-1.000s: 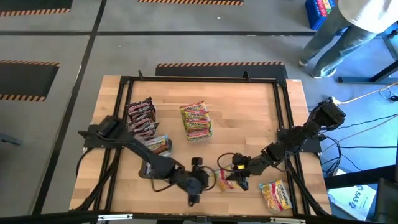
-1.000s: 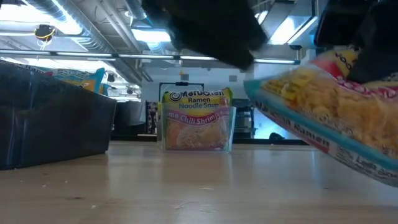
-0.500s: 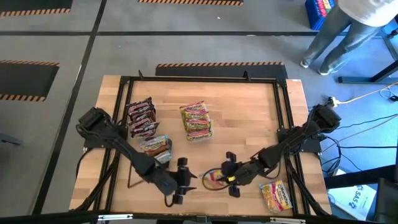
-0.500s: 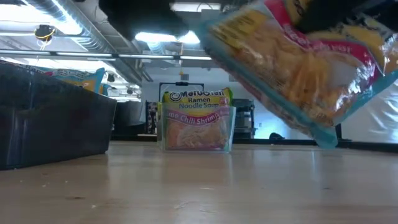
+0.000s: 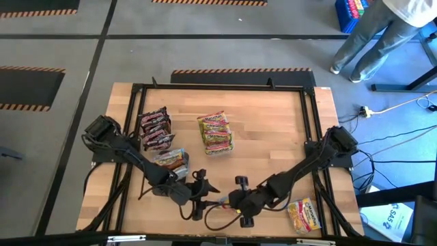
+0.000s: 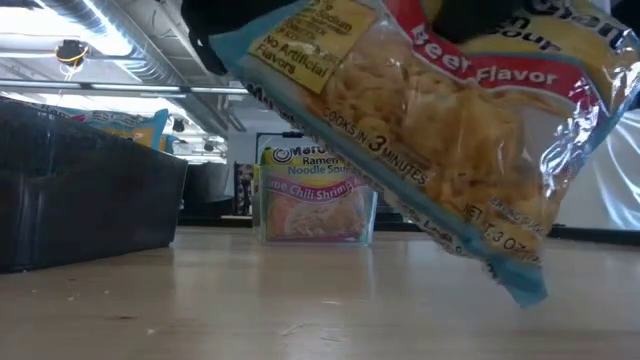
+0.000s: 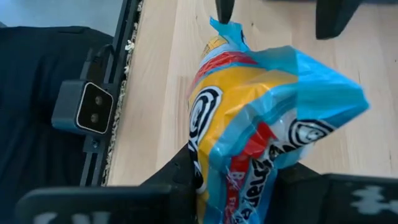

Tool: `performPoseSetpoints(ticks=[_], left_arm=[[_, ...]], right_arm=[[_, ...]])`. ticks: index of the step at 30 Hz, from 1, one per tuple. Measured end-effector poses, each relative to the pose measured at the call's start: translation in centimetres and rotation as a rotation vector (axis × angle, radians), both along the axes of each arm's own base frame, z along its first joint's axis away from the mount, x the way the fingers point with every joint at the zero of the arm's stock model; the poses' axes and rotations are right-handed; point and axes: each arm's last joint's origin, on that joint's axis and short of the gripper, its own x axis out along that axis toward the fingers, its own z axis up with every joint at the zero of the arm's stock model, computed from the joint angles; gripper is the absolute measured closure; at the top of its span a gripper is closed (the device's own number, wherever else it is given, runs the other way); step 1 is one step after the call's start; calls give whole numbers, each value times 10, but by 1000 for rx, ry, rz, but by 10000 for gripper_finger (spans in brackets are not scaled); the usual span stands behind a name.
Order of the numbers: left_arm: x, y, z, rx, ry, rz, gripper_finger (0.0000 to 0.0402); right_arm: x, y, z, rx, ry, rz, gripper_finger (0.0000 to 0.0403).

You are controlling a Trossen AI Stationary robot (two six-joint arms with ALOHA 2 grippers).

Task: Sort Maruchan noodles
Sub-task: Put the blue noodle pack into the black bin

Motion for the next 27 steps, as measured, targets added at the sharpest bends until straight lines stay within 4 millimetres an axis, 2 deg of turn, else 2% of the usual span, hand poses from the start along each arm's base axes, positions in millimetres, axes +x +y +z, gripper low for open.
performPoseSetpoints(ticks=[8,17,22,27], left_arm=[[5,4,-7,-23,32,-39,179],[18,9,-27,-81,70,-56,179],[18,9,-27,-86,71,-67,202],[18,8,-27,-93,74,-86,260]], right_arm=[[6,-2,0,1,-28,-26,323],[10,-4,2,6,-63,-47,323],[12,-6,3,29,-58,-40,322],[14,-8,3,47,-57,-33,299]])
